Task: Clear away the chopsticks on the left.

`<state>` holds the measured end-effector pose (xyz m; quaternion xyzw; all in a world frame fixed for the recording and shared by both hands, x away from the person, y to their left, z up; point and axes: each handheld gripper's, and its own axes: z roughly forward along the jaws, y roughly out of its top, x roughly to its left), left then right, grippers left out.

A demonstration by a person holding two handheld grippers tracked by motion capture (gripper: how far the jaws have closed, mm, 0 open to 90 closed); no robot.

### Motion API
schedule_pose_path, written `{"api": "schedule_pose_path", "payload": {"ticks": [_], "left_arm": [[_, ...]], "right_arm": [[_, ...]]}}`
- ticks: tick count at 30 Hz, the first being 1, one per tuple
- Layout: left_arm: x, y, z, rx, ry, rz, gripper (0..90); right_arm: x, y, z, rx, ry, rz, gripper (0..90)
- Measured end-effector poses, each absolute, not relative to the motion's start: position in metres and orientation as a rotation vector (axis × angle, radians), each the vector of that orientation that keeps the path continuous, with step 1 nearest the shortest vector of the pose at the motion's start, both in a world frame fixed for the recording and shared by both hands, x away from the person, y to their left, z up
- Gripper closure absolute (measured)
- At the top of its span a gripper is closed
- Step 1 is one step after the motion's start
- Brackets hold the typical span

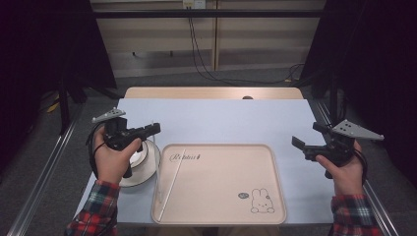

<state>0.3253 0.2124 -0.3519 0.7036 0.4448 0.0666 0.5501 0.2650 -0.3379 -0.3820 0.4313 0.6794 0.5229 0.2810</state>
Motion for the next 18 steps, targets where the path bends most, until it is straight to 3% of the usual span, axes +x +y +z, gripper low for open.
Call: {"api": "schedule_pose_path", "payload": {"ticks": [18], "left_arm": [[0.323,0.198,-0.383,1.69,1.152,0.149,86.3]], "right_arm": [[0.264,-0.337,-0.382,1.153,1.824,1.402,1.7]]}}
